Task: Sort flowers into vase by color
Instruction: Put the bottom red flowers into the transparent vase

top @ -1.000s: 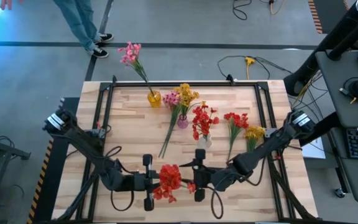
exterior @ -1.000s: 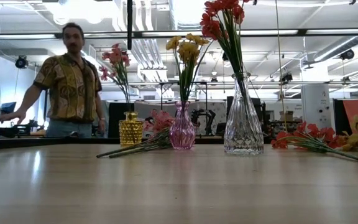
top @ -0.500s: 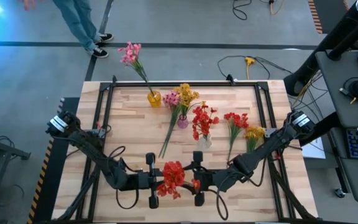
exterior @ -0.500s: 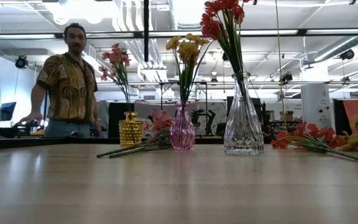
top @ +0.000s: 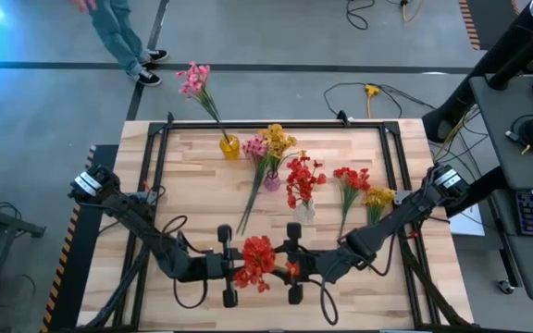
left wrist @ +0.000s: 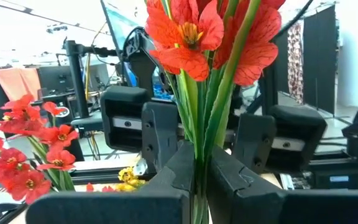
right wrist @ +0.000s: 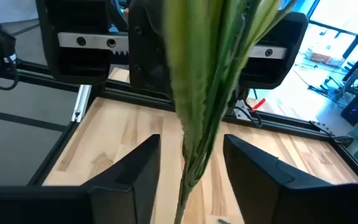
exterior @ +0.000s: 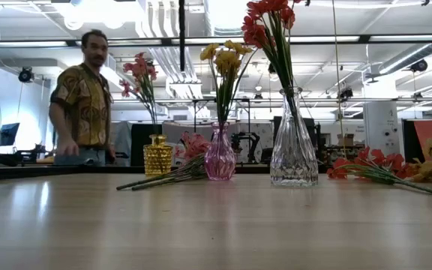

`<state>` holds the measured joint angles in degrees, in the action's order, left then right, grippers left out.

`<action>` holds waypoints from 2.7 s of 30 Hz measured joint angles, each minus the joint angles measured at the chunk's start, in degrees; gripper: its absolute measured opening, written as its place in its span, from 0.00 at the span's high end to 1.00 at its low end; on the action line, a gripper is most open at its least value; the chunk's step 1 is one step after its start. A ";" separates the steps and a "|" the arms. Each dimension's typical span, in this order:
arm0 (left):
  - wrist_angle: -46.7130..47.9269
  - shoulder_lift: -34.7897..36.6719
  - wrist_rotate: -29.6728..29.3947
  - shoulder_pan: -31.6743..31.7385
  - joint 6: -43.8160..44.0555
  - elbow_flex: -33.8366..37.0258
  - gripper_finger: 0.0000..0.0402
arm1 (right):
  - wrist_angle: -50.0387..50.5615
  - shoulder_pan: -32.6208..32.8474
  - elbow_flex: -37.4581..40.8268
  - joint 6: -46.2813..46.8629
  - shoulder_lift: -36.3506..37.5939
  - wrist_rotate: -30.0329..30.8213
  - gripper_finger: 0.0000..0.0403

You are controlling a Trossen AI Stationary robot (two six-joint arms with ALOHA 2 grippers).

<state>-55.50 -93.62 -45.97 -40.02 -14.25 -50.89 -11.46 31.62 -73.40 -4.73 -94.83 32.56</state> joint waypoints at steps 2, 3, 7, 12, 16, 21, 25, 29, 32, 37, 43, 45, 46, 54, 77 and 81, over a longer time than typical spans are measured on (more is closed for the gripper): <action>-0.05 0.00 0.02 0.22 -0.01 0.00 0.99 | 0.00 -0.19 0.01 0.00 -0.02 0.00 0.63; -0.01 0.00 0.01 0.34 -0.03 0.00 0.99 | 0.00 -0.29 0.00 0.00 -0.02 0.01 0.64; -0.03 0.00 0.02 0.29 -0.17 0.00 0.99 | 0.00 -0.44 0.00 -0.15 -0.01 0.01 0.70; -0.01 0.00 0.04 0.43 -0.27 0.00 0.99 | -0.92 -0.70 -0.01 -0.39 -0.02 0.00 0.77; -0.16 0.00 0.02 0.56 -0.27 0.00 0.99 | -1.08 -1.00 -0.01 -0.38 -0.02 -0.04 0.79; -0.36 0.00 0.04 0.56 -0.29 0.00 0.99 | -1.09 -1.19 -0.01 -0.34 -0.02 -0.15 0.74; -0.72 0.00 0.08 0.98 -0.51 0.00 0.99 | -1.31 -1.80 -0.01 -0.10 -0.02 -3.02 0.71; -0.75 0.00 0.08 1.21 -0.58 0.00 0.99 | -1.31 -2.32 -0.01 0.20 -0.02 -3.52 0.72; -0.96 0.00 0.08 1.21 -0.49 0.00 0.99 | -1.31 -2.34 -0.01 -0.41 -0.02 -3.52 0.80; -1.26 0.00 0.05 1.19 -0.38 0.00 0.93 | -1.31 -2.32 -0.01 -1.31 -0.02 -3.56 0.95; -0.03 0.56 -3.71 0.79 -0.27 0.02 0.71 | 3.37 -2.30 -0.01 2.39 1.18 -4.52 0.95; 1.59 1.66 -7.56 0.33 -0.28 0.02 0.62 | 6.86 -2.33 -0.01 4.38 2.83 -4.50 0.95; 2.66 2.34 -9.70 0.07 -0.27 0.02 0.58 | 8.55 -2.34 -0.01 5.41 3.75 -4.48 0.95; 14.90 8.24 -14.97 -2.26 -0.35 0.00 0.38 | 14.04 -1.89 4.89 9.53 14.12 -4.05 0.95; 71.05 20.16 -15.19 0.58 43.75 0.00 0.50 | 12.65 -1.49 19.97 14.50 33.62 18.66 0.96; 71.07 19.41 -15.16 0.71 43.84 0.00 0.50 | 17.87 -1.49 19.97 16.13 35.04 18.76 0.96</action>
<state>15.57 -74.22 -61.12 -39.31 29.58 -50.89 6.41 30.13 -53.43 11.39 -59.78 51.32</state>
